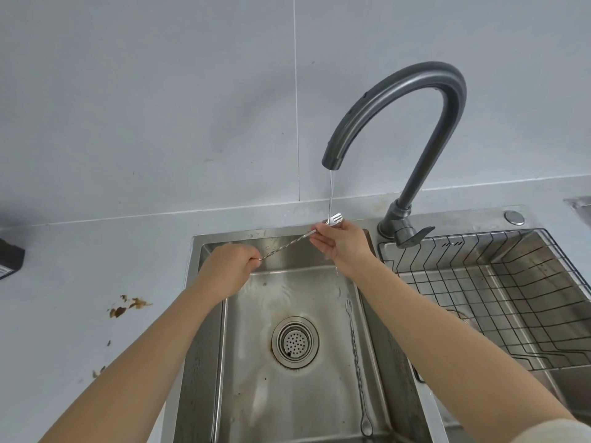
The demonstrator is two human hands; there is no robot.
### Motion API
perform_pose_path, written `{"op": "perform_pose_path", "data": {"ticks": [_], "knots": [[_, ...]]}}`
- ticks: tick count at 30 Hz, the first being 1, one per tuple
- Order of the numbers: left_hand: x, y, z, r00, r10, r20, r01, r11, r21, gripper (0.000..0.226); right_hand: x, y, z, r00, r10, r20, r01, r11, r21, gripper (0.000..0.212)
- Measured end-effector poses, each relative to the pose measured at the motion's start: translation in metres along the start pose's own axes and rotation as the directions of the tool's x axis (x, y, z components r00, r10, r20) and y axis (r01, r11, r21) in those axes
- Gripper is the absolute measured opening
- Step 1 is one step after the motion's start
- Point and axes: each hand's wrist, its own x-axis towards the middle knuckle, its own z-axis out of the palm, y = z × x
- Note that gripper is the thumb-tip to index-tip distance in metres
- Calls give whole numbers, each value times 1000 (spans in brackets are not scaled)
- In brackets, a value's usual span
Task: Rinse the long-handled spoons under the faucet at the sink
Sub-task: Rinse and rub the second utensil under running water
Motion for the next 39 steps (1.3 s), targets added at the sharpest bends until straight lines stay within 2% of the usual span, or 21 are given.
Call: {"op": "perform_pose_path", "data": {"ticks": [2, 7, 13, 17, 22, 36, 39], "knots": [[-1, 2, -2, 1000, -10, -1, 10, 1000, -7, 23, 1, 0, 2, 1000, 23, -18, -23, 1000, 8, 13], [-1, 4, -7, 999, -47, 5, 47, 999, -3, 20, 4, -1, 6, 994, 56, -97, -55, 998, 14, 31], [1, 5, -11, 998, -57, -6, 57, 998, 8, 19, 4, 2, 3, 999, 43, -7, -43, 999, 16, 9], [0, 5, -11, 999, -49, -10, 49, 999, 5, 18, 4, 1, 1, 1000, 28, -12, -28, 999, 42, 10], [0, 6, -11, 999, -53, 0, 53, 998, 16, 20, 4, 1, 4, 998, 22, -51, -21, 1000, 11, 25], [-4, 12, -7, 998, -58, -33, 56, 997, -49, 15, -3, -12, 5, 1000, 4, -15, -4, 1000, -5, 20], [-5, 14, -8, 996, -70, -54, 66, 996, -62, 15, -5, -15, 7, 999, 2, -51, -4, 999, -50, 29]]}}
